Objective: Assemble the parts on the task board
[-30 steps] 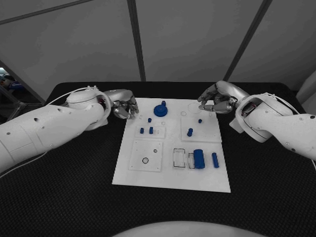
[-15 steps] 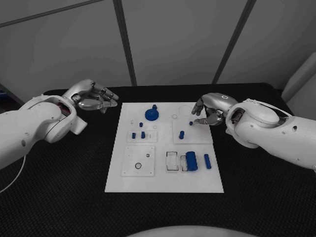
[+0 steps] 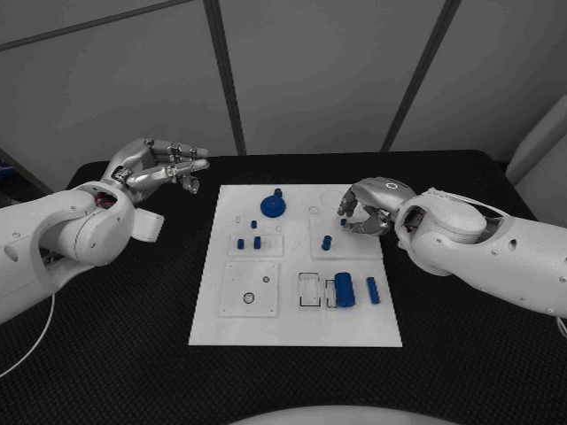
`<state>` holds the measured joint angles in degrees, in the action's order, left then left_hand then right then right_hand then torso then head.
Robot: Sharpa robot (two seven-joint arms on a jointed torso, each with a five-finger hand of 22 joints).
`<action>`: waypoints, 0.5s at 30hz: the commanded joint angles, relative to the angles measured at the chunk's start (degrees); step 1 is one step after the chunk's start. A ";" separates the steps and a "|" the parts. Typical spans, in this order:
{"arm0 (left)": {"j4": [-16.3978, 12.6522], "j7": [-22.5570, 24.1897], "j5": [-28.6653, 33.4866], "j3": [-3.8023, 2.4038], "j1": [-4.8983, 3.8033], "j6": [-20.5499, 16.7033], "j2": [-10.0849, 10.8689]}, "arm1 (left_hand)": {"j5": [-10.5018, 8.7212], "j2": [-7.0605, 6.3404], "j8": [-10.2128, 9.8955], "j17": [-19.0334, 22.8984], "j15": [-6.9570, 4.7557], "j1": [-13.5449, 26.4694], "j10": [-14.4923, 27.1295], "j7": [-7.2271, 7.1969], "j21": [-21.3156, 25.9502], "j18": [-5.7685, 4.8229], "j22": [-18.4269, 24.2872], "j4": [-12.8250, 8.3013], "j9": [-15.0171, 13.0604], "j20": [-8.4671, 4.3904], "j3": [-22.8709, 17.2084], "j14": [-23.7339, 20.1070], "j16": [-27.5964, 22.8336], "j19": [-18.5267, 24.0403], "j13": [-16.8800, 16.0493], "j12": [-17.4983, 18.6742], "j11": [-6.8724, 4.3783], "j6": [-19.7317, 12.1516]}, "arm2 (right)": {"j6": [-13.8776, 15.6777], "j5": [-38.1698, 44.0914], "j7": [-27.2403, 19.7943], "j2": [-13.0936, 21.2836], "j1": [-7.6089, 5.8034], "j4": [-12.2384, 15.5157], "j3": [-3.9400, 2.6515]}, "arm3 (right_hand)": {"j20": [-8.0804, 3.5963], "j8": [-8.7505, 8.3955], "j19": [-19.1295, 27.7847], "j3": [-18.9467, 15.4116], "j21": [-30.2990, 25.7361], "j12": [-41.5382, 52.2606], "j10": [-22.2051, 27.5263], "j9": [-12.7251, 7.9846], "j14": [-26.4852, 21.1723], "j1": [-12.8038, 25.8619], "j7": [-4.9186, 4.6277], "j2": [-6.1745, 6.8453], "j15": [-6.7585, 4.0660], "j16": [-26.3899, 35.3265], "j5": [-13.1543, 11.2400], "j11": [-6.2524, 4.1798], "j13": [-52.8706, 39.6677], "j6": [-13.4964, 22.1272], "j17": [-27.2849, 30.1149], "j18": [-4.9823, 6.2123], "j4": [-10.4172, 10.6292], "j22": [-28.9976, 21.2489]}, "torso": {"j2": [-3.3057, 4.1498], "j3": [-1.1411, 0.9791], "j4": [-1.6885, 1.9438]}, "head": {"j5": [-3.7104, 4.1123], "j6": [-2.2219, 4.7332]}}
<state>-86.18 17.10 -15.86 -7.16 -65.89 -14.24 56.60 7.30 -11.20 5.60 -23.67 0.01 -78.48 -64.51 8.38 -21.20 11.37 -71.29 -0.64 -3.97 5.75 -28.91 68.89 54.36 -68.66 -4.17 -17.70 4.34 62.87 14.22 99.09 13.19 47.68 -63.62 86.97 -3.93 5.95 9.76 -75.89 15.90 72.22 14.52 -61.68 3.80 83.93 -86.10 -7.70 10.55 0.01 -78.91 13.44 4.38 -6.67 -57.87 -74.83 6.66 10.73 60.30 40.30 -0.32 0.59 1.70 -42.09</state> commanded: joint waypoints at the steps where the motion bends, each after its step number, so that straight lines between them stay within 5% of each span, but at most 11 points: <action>1: -0.46 2.48 4.14 -0.02 -0.02 -0.09 0.04 | -0.16 0.53 0.28 0.12 0.05 -0.10 -0.08 -0.07 0.37 -0.95 0.11 -0.33 0.09 0.05 0.05 -0.48 -0.32 0.40 0.02 -0.39 0.17 0.35 | -0.74 1.21 0.02 -0.42 0.00 -0.31 0.02 | -0.01 -0.23 -0.57 0.90 0.37 -0.31 -0.78 0.09 3.22 -0.64 -0.01 0.01 -0.20 -0.28 0.10 0.02 0.25 -0.62 -0.11 -0.77 -0.14 0.28 | 0.10 -0.01 -0.01 | 0.06 -0.12; 15: -0.65 2.13 4.33 0.00 0.05 0.58 -0.25 | -0.14 0.72 0.26 0.24 0.05 -0.15 -0.04 -0.02 0.48 -0.95 0.20 -0.35 0.10 0.06 0.03 -0.48 -0.47 0.42 0.03 -0.45 0.19 0.33 | -3.25 1.09 -0.02 -1.64 0.58 -1.76 0.14 | -0.55 -0.42 -1.28 6.82 2.13 -1.10 -4.38 0.31 3.30 -1.34 0.43 -0.91 -0.84 -1.16 -1.17 -0.68 1.38 -4.12 -0.74 -1.12 -2.62 2.63 | 0.09 -0.08 -0.04 | -0.03 -0.55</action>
<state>-86.72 18.23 -12.41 -7.14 -65.79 -14.18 56.42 7.30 -10.98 5.60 -23.48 0.01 -78.71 -64.50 8.39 -20.97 11.36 -71.14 -0.64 -3.95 5.75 -28.91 68.89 54.14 -68.66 -4.17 -17.92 4.34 62.86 13.05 99.77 13.19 46.13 -63.24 85.30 -3.96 5.51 9.52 -76.73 22.44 74.21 13.67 -65.64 4.02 83.94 -87.24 -7.28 9.86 -0.43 -79.86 12.60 3.67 -5.34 -61.70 -74.95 6.67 8.04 62.83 40.41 -0.36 0.57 1.70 -42.57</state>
